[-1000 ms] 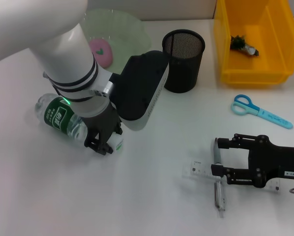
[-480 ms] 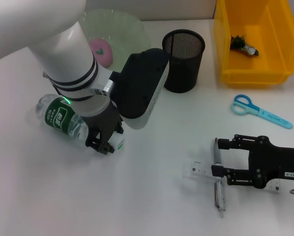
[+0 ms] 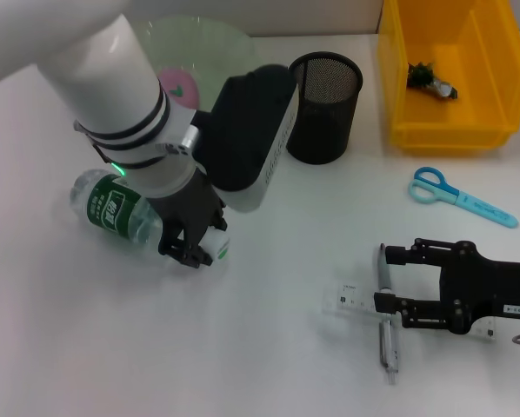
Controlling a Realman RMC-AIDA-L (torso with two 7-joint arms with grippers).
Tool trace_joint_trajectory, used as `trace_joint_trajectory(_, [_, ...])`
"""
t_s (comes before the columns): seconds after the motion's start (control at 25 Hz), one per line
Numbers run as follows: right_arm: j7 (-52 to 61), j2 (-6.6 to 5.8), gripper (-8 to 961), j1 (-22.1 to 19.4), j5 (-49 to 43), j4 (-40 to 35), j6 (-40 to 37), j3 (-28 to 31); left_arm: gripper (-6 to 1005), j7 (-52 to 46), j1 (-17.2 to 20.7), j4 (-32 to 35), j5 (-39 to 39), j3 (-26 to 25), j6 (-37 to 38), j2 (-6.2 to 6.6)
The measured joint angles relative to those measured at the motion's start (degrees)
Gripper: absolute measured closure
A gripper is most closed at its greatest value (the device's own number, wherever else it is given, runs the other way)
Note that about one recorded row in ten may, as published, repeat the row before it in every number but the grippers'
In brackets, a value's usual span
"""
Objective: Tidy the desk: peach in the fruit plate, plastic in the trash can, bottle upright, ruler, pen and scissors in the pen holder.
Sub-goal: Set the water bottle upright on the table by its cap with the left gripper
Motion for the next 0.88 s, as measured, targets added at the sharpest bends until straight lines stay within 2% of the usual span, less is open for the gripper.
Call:
trace_joint_trajectory(0.28, [0.0,0.04,209,-0.18,0.0,0.0,0.0,0.0,558,0.47,-0.2,0.09,-2.29,-3.37,1.47,0.13])
trace_joint_trajectory(0.36, [0.0,0.04,209,-0.18,0.0,0.0,0.0,0.0,558,0.8,-0.39,0.2,-3.42,-6.62,2.77,0.25])
trace_joint_trajectory(0.48, [0.0,0.04,209,-0.18,0.0,0.0,0.0,0.0,559,1.0,-0.49,0.22,-3.94,-8.23,3.35,0.28])
trace_joint_trajectory(0.6, [0.0,0.04,209,-0.17,0.0,0.0,0.0,0.0,559,1.54,-0.8,0.24,-5.59,-12.78,5.27,0.47])
trace_joint_trajectory(0.72, [0.0,0.04,209,-0.08,0.0,0.0,0.0,0.0,560,1.54,-0.8,0.24,-5.59,-12.78,5.27,0.47])
trace_joint_trajectory(0.76, [0.01,0.04,209,-0.03,0.0,0.0,0.0,0.0,560,2.38,-0.95,0.24,-7.02,-18.54,7.61,0.54])
trace_joint_trajectory(0.88, [0.0,0.04,209,-0.02,0.0,0.0,0.0,0.0,560,2.71,-0.98,0.23,-7.55,-20.96,8.52,0.54])
